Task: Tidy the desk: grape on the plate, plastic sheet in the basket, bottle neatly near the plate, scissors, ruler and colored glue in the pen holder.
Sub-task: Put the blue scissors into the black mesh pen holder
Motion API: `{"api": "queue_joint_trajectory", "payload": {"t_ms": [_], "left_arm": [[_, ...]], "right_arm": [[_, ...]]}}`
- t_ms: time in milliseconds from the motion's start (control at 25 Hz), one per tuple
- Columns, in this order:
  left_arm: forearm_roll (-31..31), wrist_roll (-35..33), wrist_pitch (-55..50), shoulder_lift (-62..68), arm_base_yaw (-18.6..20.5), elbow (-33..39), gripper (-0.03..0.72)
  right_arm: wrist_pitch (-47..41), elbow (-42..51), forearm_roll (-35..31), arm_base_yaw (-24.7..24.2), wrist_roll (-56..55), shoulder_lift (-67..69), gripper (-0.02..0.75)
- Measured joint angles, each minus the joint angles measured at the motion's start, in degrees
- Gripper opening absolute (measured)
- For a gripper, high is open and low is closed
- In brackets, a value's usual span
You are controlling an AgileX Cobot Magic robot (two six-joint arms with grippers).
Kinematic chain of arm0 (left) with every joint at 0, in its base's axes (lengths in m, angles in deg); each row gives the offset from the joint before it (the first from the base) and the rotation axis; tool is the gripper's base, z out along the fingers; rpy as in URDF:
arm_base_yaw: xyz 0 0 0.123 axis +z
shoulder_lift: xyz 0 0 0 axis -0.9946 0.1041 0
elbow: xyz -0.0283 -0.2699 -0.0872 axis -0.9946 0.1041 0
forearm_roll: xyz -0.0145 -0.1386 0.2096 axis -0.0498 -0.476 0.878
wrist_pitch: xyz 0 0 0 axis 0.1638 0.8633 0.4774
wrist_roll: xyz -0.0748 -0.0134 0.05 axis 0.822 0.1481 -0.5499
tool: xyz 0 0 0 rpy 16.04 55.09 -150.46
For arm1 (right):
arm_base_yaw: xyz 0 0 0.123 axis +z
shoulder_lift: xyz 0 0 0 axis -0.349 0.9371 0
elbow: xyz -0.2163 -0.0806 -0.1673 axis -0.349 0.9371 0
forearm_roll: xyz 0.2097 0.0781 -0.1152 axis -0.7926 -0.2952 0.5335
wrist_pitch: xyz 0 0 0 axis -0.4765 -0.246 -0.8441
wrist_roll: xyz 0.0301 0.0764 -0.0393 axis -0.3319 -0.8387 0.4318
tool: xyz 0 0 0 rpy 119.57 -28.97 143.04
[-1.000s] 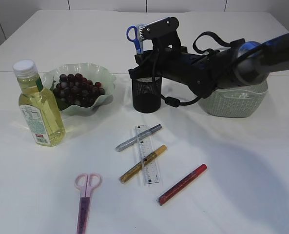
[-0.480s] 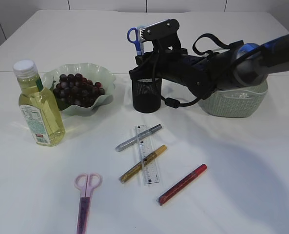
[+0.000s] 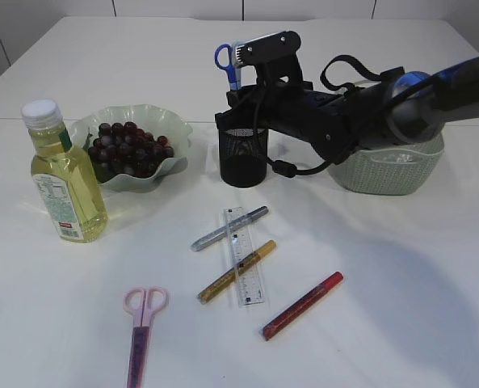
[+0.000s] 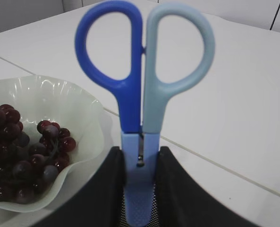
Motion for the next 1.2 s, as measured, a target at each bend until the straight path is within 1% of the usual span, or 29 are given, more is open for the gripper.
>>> {"api": "queue_joint_trajectory", "payload": {"t_ms": [360,640,840,1000,1200], "left_arm": [[-0.1,0.0,0.0,0.0,0.0,0.0,0.435],[-0.4,0.0,0.0,0.0,0.0,0.0,0.435],[-0.6,0.0,0.0,0.0,0.0,0.0,0.435],[-1.0,0.0,0.0,0.0,0.0,0.0,0.435],[-2.1,0.0,0.0,0.0,0.0,0.0,0.435]], "right_arm": [[-0.7,0.0,-0.2,0.0,0.0,0.0,0.202],[-1.9,0.0,-0.2,0.0,0.0,0.0,0.302],[-2.3,0.0,-0.2,0.0,0.0,0.0,0.324],[-6.9,0.0,-0.3,0.0,0.0,-1.6,0.326],[-15.3,0.0,-0.4,0.0,-0.7,-6.7,0.326]]}}
